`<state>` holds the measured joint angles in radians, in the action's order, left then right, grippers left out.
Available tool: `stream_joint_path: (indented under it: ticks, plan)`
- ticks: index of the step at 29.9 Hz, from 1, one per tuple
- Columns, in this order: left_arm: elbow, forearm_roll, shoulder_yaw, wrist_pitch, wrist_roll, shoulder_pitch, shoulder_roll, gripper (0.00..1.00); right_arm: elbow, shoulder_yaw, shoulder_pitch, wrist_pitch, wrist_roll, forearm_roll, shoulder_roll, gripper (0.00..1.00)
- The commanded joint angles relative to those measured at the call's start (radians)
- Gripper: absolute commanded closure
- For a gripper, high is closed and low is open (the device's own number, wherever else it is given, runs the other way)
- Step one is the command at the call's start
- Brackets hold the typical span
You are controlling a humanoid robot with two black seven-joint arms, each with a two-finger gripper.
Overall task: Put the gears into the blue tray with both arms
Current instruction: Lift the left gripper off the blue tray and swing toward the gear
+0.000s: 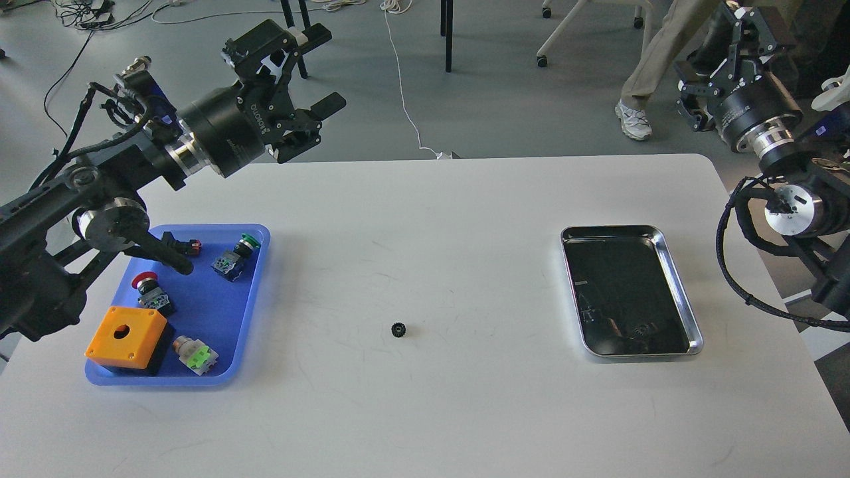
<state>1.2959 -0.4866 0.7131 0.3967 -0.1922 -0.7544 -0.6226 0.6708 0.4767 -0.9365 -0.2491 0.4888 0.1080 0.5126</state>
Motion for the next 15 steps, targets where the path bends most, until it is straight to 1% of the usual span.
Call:
stream_joint_path:
  ticks: [1,5,8,9,13,15]
  plan:
    - [0.005,-0.023,-0.010,0.002,0.000,0.000,-0.002,0.02,-0.004,0.017,-0.008,-0.001,0.000,-0.005,0.000,0.03]
    - [0.026,-0.170,-0.018,0.007,0.002,-0.003,0.012,0.02,-0.008,0.049,0.007,-0.028,0.000,-0.016,0.010,0.03]
    - [0.026,-0.170,-0.018,0.007,0.002,-0.003,0.012,0.02,-0.008,0.049,0.007,-0.029,0.000,-0.016,0.010,0.03]
    - [0.055,-0.393,-0.018,0.010,0.000,-0.009,0.053,0.02,-0.014,0.087,0.059,-0.066,0.000,-0.055,0.014,0.02]
    - [0.082,-0.622,-0.049,0.010,0.002,-0.017,0.125,0.02,-0.016,0.112,0.100,-0.111,0.000,-0.109,0.014,0.02]
    - [0.082,-0.622,-0.049,0.010,0.002,-0.017,0.126,0.02,-0.016,0.112,0.101,-0.111,0.000,-0.110,0.014,0.02]
